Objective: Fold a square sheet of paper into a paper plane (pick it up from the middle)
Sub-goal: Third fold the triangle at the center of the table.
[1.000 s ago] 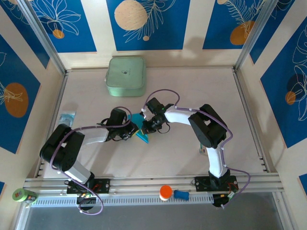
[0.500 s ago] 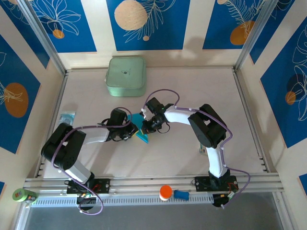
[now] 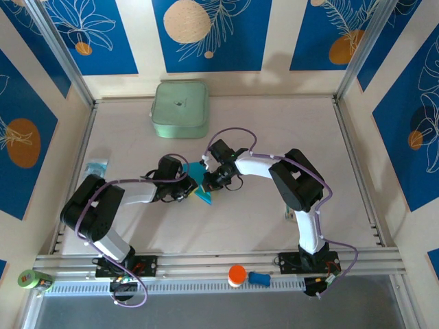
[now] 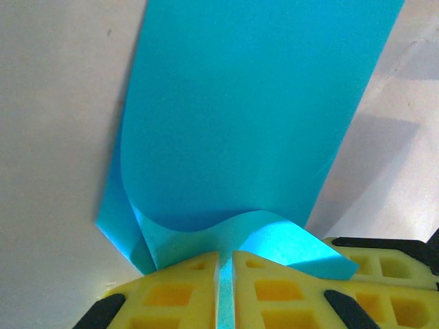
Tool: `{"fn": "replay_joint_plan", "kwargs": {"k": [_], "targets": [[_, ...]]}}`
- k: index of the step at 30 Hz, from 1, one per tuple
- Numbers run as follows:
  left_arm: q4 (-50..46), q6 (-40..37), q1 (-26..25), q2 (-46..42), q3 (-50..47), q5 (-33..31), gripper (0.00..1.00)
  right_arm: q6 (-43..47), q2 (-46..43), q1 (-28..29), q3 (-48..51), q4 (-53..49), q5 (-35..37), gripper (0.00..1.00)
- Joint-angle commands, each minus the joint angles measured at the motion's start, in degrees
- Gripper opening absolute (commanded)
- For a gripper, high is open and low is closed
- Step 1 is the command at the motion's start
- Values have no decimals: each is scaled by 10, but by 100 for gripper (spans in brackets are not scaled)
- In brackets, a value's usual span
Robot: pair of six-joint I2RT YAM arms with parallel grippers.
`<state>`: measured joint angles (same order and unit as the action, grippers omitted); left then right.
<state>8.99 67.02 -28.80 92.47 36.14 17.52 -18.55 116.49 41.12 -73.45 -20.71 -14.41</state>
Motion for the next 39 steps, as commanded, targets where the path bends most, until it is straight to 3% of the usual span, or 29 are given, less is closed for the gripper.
{"fn": "replay_joint_plan", "kwargs": {"k": [1,9,15,25,39], "targets": [[-23,-10,-4,9,-5,-7,14,-9,25,2,-3,-32,7,3],[-58,-9,-4,-1,-9,-25,13,-40,-33,-12,-12,-26,-28,17],[-57,-10,-4,1,-9,-27,13,-77,-78,-35,9,-23,-37,22],[-61,-5,-4,-1,-10,-33,12,-96,-108,-31,33,-33,-125,18],[-40,-5,-4,-5,-3,-14,13,-92,-48,-1,19,-45,-123,15]]}}
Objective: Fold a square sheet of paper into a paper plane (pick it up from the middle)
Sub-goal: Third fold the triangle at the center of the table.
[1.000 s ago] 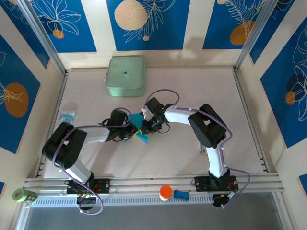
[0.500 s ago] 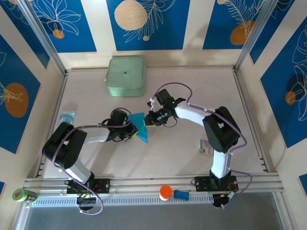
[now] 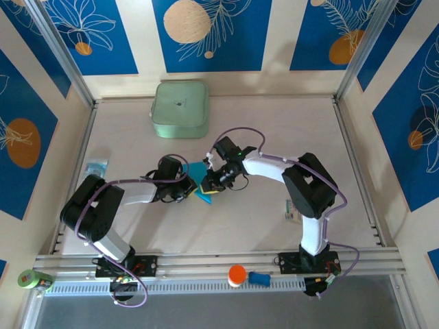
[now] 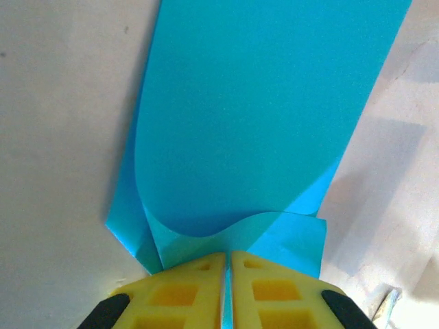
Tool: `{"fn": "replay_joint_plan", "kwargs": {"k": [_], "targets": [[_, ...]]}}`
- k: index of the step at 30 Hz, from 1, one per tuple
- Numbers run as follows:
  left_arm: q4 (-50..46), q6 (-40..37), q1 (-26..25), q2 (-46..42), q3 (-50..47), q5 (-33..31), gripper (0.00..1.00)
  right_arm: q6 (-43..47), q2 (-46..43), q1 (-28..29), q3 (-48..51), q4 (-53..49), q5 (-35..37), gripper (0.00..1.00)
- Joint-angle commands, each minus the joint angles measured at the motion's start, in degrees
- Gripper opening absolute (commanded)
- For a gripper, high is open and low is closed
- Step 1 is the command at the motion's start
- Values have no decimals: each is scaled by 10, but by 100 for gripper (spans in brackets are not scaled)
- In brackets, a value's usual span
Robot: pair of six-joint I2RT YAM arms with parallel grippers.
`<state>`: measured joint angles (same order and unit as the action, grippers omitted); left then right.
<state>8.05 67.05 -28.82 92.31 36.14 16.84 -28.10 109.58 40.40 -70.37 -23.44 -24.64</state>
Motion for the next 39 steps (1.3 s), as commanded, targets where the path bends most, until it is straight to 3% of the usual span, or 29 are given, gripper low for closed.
{"fn": "replay_joint_plan", "kwargs": {"k": [1,39], "targets": [[-30,-6,-4,-3,-3,-6,13,6,24,9,-13,-20,-18,14],[-37,-7,-4,-34,-4,-6,13,39,86,26,-40,-54,6,11]]}}
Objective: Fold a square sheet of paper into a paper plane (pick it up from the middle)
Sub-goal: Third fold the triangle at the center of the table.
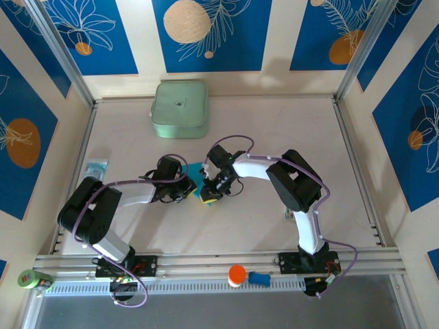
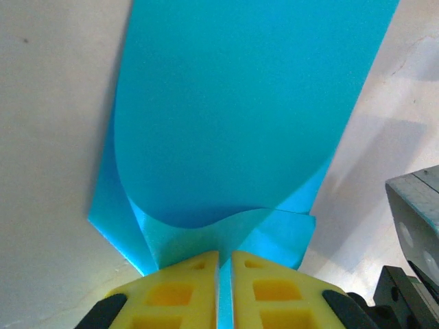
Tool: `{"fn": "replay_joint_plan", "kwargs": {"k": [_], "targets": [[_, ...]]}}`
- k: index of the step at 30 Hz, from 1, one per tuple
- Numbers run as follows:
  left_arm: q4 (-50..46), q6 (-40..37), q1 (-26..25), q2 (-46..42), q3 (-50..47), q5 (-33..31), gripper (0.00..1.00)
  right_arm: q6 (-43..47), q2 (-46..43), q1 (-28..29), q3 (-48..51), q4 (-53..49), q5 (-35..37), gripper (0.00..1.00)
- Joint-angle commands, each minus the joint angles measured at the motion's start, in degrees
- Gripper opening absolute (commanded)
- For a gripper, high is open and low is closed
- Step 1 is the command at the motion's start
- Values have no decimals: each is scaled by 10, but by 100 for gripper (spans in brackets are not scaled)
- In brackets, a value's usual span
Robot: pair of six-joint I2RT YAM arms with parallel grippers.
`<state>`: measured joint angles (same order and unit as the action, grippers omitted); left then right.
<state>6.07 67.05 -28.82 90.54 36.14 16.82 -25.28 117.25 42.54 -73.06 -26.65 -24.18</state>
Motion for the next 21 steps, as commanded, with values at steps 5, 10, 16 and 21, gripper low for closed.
{"fn": "replay_joint_plan", "kwargs": {"k": [5,10,16,21], "targets": [[-12,-14,-4,-35,-5,4,14,12,15,7,-17,-27,8,10],[-11,-23,-7,-47,-15,11,14,13,21,8,-22,-33,13,10],[8,-31,-22,-32,-18,26,14,13,26,9,-25,-38,18,10],[9,-31,-31,-18,-12,24,14,11,26,8,-25,-41,21,9]]}}
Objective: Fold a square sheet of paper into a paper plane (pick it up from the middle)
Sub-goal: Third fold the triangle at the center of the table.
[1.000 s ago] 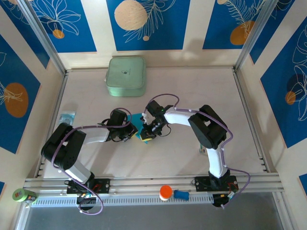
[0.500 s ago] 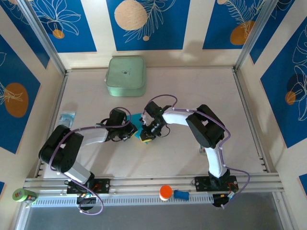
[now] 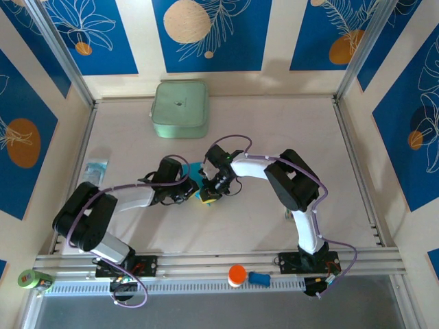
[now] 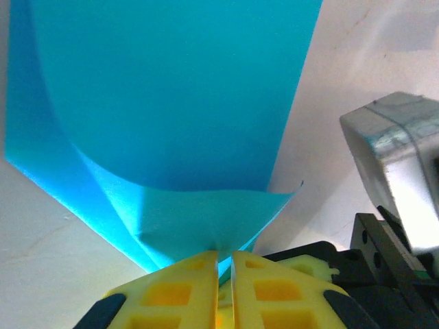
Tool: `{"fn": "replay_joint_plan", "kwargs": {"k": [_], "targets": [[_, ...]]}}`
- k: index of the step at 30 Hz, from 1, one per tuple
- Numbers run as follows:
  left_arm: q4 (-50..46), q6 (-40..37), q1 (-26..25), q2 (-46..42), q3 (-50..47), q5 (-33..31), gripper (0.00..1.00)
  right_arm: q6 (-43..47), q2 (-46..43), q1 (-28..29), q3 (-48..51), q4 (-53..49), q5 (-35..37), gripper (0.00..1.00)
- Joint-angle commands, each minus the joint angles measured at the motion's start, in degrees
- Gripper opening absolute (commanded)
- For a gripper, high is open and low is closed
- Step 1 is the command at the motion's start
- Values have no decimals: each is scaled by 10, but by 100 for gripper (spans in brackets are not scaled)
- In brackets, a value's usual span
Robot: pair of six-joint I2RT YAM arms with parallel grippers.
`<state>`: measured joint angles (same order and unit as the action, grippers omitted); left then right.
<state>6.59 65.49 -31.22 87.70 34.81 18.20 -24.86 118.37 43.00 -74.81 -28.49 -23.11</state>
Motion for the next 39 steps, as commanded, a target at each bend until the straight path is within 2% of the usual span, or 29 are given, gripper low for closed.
{"fn": "replay_joint_plan", "kwargs": {"k": [1,21,28,32,39], "targets": [[3,-16,-8,12,2,9,14,5,15,3,-7,-23,11,9],[-29,-1,-9,14,-24,-54,11,-1,17,-1,-1,-22,17,9],[-26,-2,-9,23,-26,-55,11,-20,-42,-11,-6,-2,-28,10],[-26,-5,-9,26,-25,-56,11,-15,-65,-12,0,-7,-3,10],[-30,-5,-8,30,-24,-57,10,-7,-40,0,10,-24,15,8]]}}
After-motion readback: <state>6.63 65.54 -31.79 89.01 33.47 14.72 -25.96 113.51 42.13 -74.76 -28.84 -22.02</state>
